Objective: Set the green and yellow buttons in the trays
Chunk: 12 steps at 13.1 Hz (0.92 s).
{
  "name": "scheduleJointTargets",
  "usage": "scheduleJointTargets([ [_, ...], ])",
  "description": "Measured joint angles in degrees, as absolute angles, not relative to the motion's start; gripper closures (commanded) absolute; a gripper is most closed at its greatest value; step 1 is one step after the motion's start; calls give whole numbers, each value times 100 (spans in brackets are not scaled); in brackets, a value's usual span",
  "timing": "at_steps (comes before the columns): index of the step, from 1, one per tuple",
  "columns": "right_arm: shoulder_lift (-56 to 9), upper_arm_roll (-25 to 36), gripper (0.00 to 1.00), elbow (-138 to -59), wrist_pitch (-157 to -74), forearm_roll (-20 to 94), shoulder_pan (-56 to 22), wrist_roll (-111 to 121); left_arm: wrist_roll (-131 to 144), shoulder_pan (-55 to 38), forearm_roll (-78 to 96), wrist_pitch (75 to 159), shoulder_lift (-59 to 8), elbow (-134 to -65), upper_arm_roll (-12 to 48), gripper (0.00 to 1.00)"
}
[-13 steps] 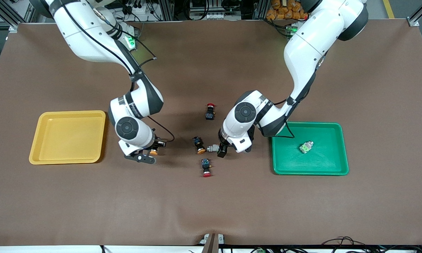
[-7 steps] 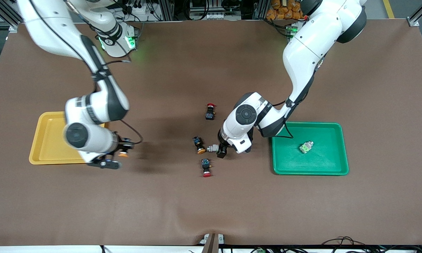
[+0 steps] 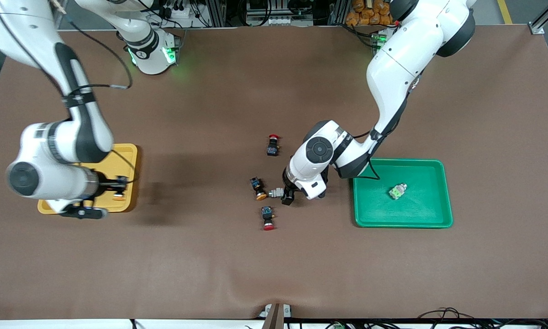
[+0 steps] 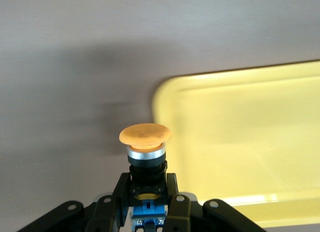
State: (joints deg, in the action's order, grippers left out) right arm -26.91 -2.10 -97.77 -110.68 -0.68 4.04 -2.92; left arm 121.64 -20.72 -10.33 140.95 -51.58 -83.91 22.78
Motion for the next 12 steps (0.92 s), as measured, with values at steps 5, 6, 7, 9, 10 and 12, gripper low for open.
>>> scheduleJointTargets([
  [5, -2695, -193, 100, -10366, -11527, -330, 1662, 978, 12164, -2141, -981, 14099, -5219, -8386, 2279, 0],
  [6, -2698, -194, 100, -10518, -11769, -384, 1890, 1271, 12164, -2141, -978, 14099, -5235, -8383, 2277, 0],
  [7, -2704, -193, 100, -10618, -11947, -405, 2097, 1592, 12164, -2141, -977, 14099, -5257, -8382, 2277, 11],
  [9, -2740, -195, 100, -10688, -12083, -413, 2415, 2013, 12164, -2141, -977, 14099, -5298, -8381, 2276, 58],
  [10, -2758, -201, 100, -10709, -12115, -413, 2469, 2084, 12164, -2141, -977, 14100, -5305, -8381, 2275, 77],
  [12, -2858, -237, 100, -10776, -12294, -415, 2472, 2091, 12164, -2142, -976, 14100, -5305, -8363, 2279, 100],
])
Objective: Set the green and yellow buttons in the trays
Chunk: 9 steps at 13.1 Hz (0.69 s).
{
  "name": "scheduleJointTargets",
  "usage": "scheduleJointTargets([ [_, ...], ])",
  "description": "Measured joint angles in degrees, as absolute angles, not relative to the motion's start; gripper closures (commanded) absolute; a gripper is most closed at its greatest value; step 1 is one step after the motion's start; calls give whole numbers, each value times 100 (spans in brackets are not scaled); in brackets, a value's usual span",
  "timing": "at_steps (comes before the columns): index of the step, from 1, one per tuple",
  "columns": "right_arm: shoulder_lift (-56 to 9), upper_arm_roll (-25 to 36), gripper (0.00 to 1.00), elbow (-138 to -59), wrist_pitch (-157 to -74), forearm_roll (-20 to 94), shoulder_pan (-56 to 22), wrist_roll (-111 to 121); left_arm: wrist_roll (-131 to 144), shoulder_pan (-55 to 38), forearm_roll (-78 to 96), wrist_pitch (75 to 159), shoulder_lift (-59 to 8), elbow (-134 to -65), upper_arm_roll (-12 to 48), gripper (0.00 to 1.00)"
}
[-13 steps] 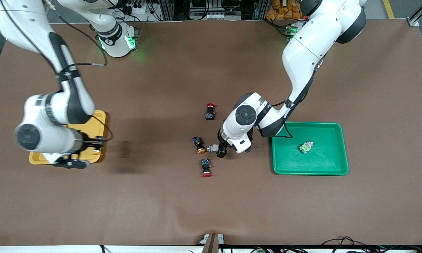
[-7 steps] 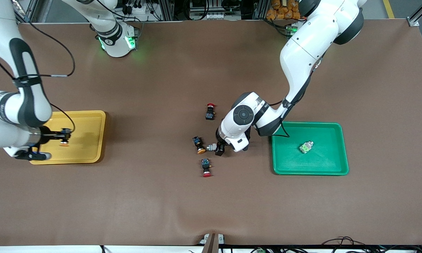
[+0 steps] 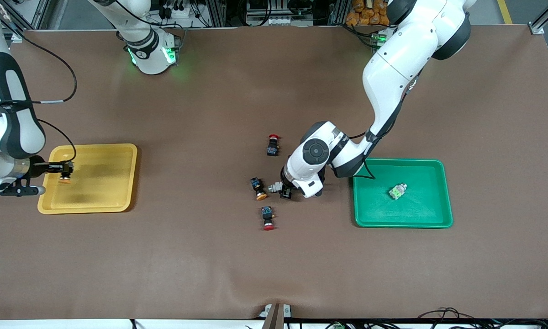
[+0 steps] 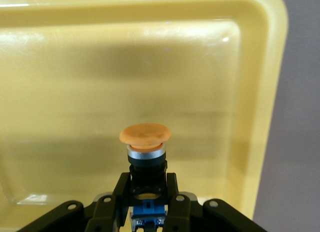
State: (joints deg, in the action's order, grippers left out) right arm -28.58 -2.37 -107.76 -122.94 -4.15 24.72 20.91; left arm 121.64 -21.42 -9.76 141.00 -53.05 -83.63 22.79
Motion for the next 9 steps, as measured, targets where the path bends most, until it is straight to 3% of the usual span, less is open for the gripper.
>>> scheduleJointTargets([
  [4, -3094, -269, 100, -10880, -12611, -427, 2472, 2091, 12130, -2103, -976, 14110, -5300, -8236, 2269, 100],
  [5, -3108, -270, 80, -10883, -12621, -429, 2472, 2091, 12121, -2072, -976, 14105, -5282, -8211, 2267, 100],
  [6, -3112, -270, 11, -10884, -12633, -430, 2472, 2091, 12096, -2027, -976, 14080, -5255, -8203, 2269, 100],
  [7, -3111, -272, 0, -10884, -12633, -430, 2472, 2091, 12048, -1981, -976, 14044, -5234, -8199, 2278, 100],
  [9, -3112, -286, 0, -10884, -12628, -430, 2471, 2090, 12029, -1932, -976, 14026, -5200, -8191, 2298, 100],
])
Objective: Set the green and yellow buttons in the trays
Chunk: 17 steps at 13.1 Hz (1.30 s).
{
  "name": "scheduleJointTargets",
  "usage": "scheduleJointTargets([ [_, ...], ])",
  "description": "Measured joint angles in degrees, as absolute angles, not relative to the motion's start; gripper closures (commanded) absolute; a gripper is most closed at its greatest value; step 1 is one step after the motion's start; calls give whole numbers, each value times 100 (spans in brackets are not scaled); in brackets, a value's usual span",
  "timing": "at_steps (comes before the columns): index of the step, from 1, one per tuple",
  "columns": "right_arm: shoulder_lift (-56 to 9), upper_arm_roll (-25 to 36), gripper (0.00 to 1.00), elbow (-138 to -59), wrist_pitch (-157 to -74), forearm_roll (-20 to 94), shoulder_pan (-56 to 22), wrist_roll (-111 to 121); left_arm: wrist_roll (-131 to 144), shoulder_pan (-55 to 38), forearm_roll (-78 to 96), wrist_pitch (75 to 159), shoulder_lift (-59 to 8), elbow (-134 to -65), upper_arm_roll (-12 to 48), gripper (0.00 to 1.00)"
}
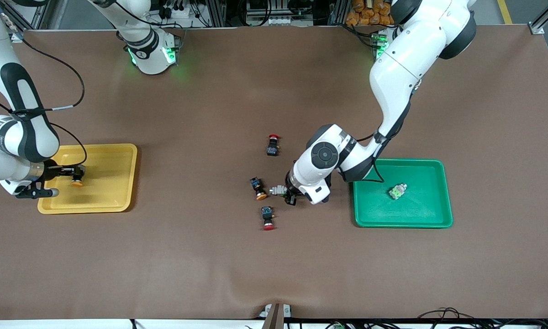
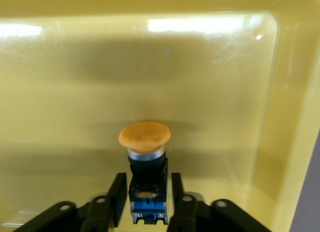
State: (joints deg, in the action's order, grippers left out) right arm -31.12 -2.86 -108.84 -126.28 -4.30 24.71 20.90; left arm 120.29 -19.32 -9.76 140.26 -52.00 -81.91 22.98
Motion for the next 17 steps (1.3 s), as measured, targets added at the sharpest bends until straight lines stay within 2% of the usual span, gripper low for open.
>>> scheduleJointTargets([
  [4, -3108, -323, 0, -10827, -12437, -430, 2464, 2088, 11750, -1662, -976, 13621, -5030, -8175, 2466, 100],
  [10, -3010, -432, 0, -10183, -11375, -393, 2024, 2078, 10130, -496, -977, 11973, -4618, -8244, 3029, 100],
  [13, -2914, -457, 0, -9905, -10946, -337, 1493, 2059, 8981, 365, -977, 11573, -4374, -8605, 3319, 100],
  [17, -2819, -478, 0, -9385, -10273, -154, 617, 2038, 7089, 1530, -984, 11508, -4075, -9315, 3466, 100],
])
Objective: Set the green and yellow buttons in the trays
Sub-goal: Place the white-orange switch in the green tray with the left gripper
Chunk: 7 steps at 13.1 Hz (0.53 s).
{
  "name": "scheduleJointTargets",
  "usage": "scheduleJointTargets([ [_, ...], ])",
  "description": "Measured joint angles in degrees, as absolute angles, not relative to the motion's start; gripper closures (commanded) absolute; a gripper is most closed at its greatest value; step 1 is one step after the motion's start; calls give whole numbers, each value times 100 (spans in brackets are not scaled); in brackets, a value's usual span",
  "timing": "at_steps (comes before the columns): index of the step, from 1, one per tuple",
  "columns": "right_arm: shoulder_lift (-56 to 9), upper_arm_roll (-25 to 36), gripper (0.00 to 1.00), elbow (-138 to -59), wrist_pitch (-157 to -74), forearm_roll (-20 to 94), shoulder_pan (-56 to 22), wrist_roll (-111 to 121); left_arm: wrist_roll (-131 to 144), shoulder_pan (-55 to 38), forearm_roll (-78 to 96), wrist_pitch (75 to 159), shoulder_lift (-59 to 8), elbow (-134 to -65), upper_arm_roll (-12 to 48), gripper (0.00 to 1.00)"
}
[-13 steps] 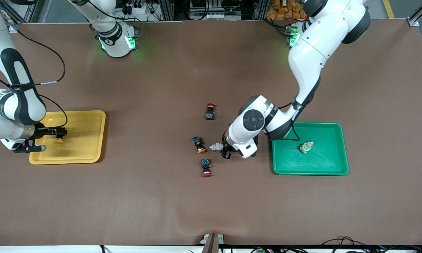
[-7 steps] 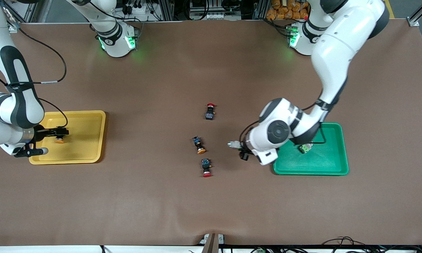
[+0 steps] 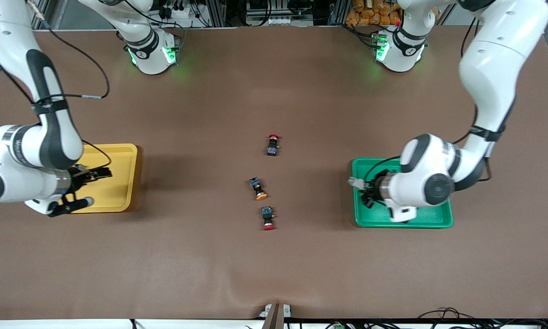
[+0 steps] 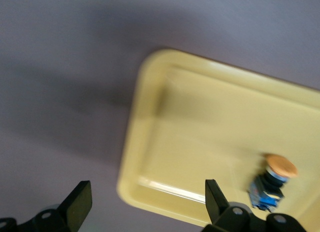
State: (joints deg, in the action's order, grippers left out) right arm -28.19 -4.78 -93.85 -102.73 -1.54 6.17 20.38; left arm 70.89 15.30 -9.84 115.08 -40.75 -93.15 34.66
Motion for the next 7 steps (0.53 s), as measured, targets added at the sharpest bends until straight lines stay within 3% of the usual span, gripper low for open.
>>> scheduleJointTargets([
  [7, -2788, -479, 0, -8796, -10199, 272, -1047, 265, 5363, 2479, -1145, 11509, -3716, -9894, 3423, 100],
])
